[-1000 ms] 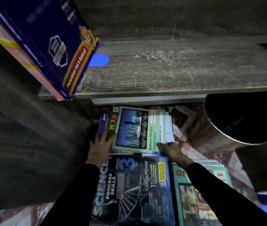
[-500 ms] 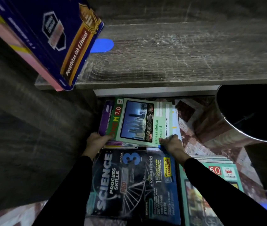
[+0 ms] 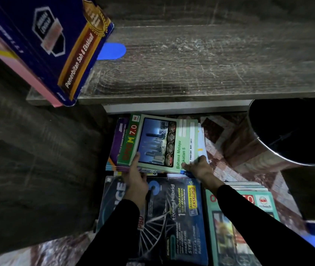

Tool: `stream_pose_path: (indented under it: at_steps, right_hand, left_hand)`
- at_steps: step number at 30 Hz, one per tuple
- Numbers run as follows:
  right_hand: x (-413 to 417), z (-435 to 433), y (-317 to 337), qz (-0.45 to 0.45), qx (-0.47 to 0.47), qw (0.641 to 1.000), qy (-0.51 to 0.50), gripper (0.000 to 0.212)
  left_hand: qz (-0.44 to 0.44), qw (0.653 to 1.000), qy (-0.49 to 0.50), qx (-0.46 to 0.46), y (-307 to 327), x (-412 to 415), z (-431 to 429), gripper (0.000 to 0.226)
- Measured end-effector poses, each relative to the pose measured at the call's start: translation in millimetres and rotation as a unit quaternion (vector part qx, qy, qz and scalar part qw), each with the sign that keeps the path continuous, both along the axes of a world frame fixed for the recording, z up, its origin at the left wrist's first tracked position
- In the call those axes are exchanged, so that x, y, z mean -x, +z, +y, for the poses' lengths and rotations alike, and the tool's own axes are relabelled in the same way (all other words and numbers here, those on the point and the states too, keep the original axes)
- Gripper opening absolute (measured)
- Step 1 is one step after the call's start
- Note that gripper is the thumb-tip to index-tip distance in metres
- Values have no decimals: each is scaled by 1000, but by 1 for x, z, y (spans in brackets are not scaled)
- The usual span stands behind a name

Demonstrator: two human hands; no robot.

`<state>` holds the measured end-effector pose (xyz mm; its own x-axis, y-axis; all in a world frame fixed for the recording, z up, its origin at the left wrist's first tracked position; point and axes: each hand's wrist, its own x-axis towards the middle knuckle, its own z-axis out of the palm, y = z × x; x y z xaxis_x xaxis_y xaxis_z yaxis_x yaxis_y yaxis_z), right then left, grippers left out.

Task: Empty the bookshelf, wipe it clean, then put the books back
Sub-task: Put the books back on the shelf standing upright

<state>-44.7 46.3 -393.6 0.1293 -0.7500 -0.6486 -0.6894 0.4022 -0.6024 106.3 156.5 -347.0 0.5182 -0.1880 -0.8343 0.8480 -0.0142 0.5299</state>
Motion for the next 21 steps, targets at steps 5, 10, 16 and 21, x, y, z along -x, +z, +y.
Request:
stream_pose_path:
  at_steps: [5, 10, 16, 21]
  right_hand:
    - [2, -2, 10, 14, 22, 999, 20, 56]
    - [6, 9, 20, -53, -25, 998, -6, 71]
    - [22, 27, 28, -110, -132, 985, 2, 74]
    - [33, 7, 36, -325, -272, 894, -145, 76]
  left_hand:
    - [1, 998, -69, -10, 0, 12, -14, 79]
    - [7, 988, -152, 17, 6, 19, -17, 66]
    - [53, 993, -75, -75, 18, 21, -10, 29]
    - [55, 985, -148, -70, 39, 25, 5, 32]
